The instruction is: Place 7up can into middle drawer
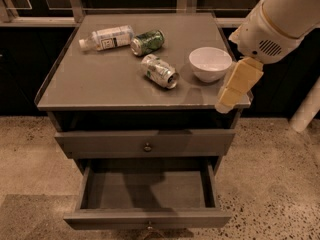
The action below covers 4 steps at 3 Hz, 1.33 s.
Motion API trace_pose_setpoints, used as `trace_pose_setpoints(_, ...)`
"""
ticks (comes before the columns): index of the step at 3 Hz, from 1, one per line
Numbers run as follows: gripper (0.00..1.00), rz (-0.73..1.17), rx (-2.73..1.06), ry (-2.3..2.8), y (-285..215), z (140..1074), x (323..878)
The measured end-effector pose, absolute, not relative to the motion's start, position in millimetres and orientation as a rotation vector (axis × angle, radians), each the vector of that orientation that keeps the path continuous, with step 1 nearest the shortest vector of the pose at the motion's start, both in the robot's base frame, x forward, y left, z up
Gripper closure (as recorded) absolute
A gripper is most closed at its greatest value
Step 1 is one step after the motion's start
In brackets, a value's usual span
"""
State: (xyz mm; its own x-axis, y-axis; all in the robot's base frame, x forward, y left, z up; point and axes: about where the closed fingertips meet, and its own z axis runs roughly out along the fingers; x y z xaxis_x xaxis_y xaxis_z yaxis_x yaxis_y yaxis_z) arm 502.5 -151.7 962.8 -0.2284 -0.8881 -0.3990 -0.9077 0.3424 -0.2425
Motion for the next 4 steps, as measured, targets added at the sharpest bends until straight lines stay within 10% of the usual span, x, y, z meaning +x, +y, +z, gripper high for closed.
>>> trace_pose_setpoints(4, 0.0, 0.344, -1.428, 2.124, -74, 910, 640)
